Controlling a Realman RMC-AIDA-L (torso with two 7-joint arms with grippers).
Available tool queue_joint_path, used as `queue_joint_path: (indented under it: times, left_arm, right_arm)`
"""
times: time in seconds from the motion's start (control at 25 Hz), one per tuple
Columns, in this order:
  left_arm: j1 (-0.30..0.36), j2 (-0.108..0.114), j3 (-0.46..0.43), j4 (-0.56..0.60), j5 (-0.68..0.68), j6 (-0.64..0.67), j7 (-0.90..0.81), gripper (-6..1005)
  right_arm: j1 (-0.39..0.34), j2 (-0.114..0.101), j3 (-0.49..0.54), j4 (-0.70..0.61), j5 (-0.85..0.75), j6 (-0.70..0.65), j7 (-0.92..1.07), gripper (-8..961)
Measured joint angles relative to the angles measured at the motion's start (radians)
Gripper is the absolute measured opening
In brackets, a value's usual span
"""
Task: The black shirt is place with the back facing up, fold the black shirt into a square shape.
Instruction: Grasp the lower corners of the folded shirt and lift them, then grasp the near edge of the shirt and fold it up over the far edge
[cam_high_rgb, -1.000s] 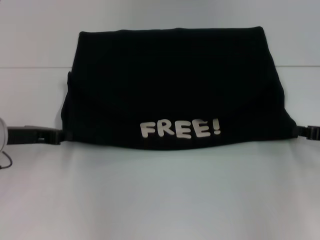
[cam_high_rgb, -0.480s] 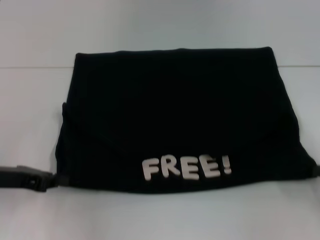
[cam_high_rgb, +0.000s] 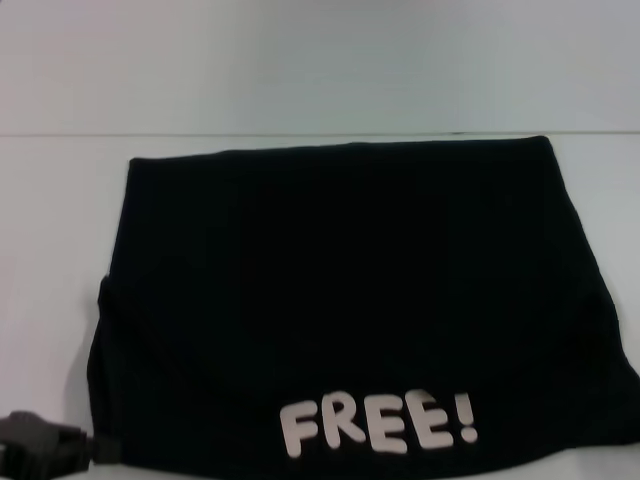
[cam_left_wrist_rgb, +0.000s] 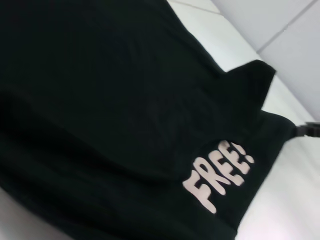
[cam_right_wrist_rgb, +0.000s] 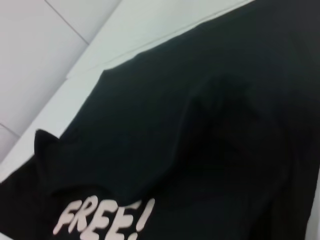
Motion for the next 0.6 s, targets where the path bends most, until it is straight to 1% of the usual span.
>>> queue_joint_path:
  times: [0.08,0.16,0.4,0.48,0.6]
  left_arm:
    - [0.002,0.000,-0.015,0.002,0.018,0.040,0.011,110]
    - [0.006,0.001,-0.028,0.009,0.037,0.070,0.016,112]
    - [0.010,0.003,-0.033,0.019,0.048,0.076,0.019,117]
    - [-0.005,0.009,-0.033,0.018,0.047,0.073,0.020,119]
    - [-0.052,0.023,-0.040,0.007,0.037,0.058,0.017,122]
  right_arm:
    - [-0.017,-0.006,0.026,0.008,0.000,-0.037,-0.026,74]
    - [-0.020,-0.007,0.028,0.009,0.000,-0.046,-0.030,77]
    - [-0.022,-0.007,0.030,0.004,-0.001,-0.061,-0.033,85]
    - [-0.011,-0.007,0.037,-0.003,0.005,-0.070,-0.034,88]
    - [0.023,-0.008,0.071,-0.018,0.024,-0.090,-0.031,93]
